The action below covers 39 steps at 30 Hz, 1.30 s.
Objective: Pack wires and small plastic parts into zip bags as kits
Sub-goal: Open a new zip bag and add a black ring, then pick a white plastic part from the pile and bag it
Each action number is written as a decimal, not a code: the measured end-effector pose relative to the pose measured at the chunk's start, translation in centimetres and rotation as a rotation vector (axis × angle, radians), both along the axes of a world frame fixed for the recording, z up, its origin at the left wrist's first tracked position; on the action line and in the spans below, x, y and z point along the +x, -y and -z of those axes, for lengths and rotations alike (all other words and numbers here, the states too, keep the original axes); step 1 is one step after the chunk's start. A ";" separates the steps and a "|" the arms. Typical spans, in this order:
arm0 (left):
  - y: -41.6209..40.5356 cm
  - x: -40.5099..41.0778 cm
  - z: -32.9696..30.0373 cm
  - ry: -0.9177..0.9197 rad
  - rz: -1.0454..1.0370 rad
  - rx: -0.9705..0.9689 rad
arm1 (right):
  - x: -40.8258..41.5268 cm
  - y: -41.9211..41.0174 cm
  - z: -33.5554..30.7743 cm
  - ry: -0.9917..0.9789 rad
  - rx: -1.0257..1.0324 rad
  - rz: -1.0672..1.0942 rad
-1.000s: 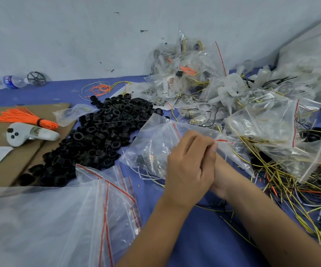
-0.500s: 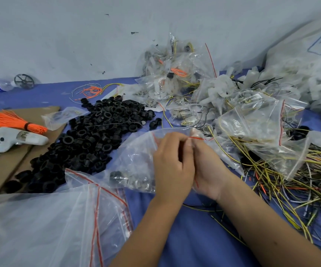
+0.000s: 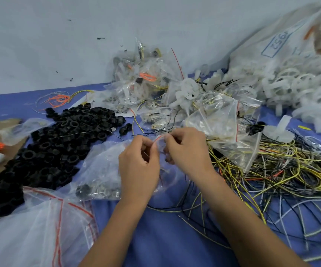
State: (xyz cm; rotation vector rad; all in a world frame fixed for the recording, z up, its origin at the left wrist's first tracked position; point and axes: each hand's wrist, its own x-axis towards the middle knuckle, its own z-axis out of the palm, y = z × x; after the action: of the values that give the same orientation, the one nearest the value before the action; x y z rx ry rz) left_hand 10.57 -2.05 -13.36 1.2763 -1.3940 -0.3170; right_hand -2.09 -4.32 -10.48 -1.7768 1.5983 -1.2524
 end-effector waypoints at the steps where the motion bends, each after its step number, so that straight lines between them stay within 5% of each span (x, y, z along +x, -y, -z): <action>1: 0.1 -0.2 -0.2 0.051 0.009 0.026 | -1.0 0.0 -0.5 -0.028 -0.025 0.057; 5: 0.3 -1.9 -0.8 0.294 -0.001 0.207 | -6.2 0.0 -2.6 -0.113 -0.116 0.298; 10: 0.0 -6.0 -1.7 0.418 -0.022 0.215 | -12.9 0.5 -4.1 -0.255 -0.174 0.556; 14: -0.3 -8.9 -2.0 0.428 -0.065 0.222 | -17.8 1.5 -3.3 -0.630 0.006 0.817; 19: -0.9 -12.1 -2.3 0.428 -0.049 0.114 | -20.4 2.1 -1.4 -0.616 0.341 0.703; 23: -0.9 -14.3 -2.6 0.424 0.001 0.099 | -20.1 2.5 -0.4 -0.773 0.197 0.634; 31: -0.2 -12.0 -2.3 0.595 -0.073 0.150 | -19.7 2.4 -1.6 -0.492 -0.063 0.576; 35: -0.1 -9.3 -1.1 0.581 -0.033 0.225 | -17.7 1.4 -3.9 -0.370 -0.369 0.675; 39: 0.1 -5.7 -0.1 0.485 -0.011 0.256 | -13.3 0.3 -6.7 0.040 -0.607 0.577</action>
State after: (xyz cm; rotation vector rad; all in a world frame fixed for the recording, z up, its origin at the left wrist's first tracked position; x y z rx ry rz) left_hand 4.82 -2.19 -13.28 1.6451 -1.7950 -0.1869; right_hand -15.39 -4.66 -3.79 -1.6200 1.9199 -2.2167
